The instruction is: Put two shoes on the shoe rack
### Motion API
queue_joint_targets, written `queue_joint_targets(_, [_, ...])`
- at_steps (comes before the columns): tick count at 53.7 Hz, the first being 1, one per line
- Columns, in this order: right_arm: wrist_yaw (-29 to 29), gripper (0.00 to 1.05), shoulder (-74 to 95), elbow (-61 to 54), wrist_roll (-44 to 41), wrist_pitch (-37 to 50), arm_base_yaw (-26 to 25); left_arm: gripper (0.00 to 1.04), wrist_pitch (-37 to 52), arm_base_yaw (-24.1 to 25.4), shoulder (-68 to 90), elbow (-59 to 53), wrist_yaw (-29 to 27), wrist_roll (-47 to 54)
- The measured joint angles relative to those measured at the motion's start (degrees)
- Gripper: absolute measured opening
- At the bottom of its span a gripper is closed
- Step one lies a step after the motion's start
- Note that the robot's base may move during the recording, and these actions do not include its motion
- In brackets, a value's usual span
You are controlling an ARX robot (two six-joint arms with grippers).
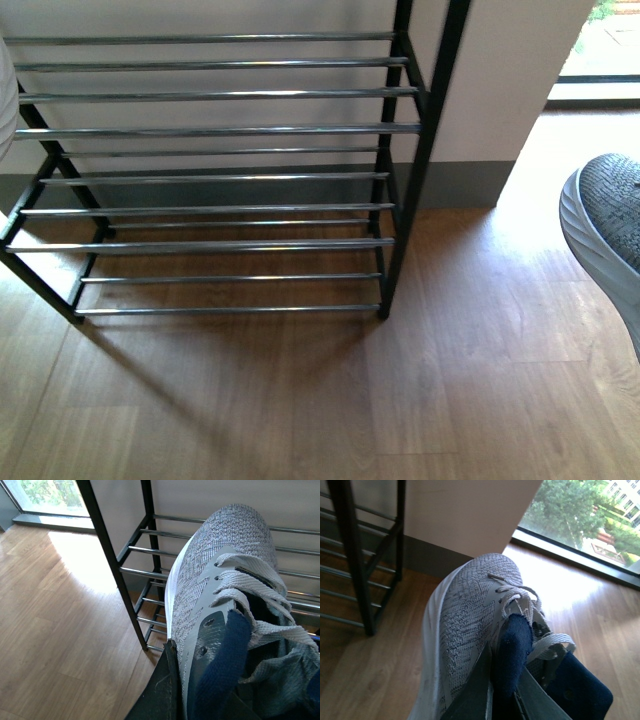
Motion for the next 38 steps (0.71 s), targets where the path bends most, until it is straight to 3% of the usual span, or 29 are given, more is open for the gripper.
queue_joint_targets(38, [-1.55,0.01,3.10,-0.09,0.04,0.00,0.28,0.02,-0.26,0.15,0.13,-0.24,-0.04,0.81])
